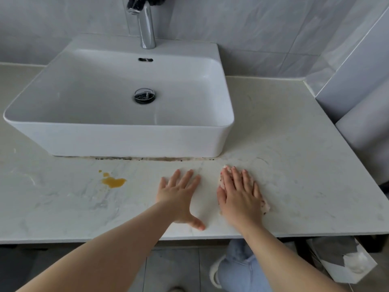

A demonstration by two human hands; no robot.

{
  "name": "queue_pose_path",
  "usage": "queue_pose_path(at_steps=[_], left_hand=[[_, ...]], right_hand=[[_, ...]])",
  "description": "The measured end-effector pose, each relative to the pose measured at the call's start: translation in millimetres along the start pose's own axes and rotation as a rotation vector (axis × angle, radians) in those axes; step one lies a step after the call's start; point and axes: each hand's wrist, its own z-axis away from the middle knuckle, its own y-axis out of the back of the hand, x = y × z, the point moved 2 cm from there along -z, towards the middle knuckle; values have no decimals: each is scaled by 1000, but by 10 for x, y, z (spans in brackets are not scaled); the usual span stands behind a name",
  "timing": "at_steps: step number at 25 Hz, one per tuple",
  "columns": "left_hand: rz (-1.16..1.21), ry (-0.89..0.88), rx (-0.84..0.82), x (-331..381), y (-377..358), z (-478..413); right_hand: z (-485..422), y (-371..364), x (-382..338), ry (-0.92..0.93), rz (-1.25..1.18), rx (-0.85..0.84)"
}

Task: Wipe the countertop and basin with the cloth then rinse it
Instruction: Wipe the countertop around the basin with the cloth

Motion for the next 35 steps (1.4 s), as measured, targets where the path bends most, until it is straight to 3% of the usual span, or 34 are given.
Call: queue_pose_path(at_steps=[2,5,6,10,14,15,18,19,21,23,27,31,32,35], left_hand=[[2,-1,15,-1,-23,0],[29,-11,48,-19,-49,1],[39,-13,55,-22,-53,5],[62,-19,73,-41,-64,19],[123,-9,116,-82,-94,37],[126,-12,116,-83,-89,43],[127,-15,129,-80,-85,33],[127,-15,135,-83,-85,34],[129,-16,158,-105,-93,34],[130,-11,178,-120,-103,61],[110,58,161,-296,-67,125],[14,126,101,-584,-91,305],[-7,127,69,-595,-81,321],[-14,129,30,-564,-10,291]], right_hand=[[144,5,-77,88,-9,31],[319,-37,-88,358,64,-14],[195,-24,-26,356,70,-30],[-249,2,-53,-17,-56,48],[22,-49,40,374,86,-12],[-105,-9,181,325,84,-25],[-408,50,141,-75,-97,46],[-347,9,-52,-63,-92,20],[-115,-101,-355,173,-27,-18],[-149,-46,-266,297,34,-67],[-429,32,-111,5,-51,-8],[99,-41,-361,438,47,10],[-38,-2,-295,448,50,-20],[-424,104,-216,170,-94,105]])
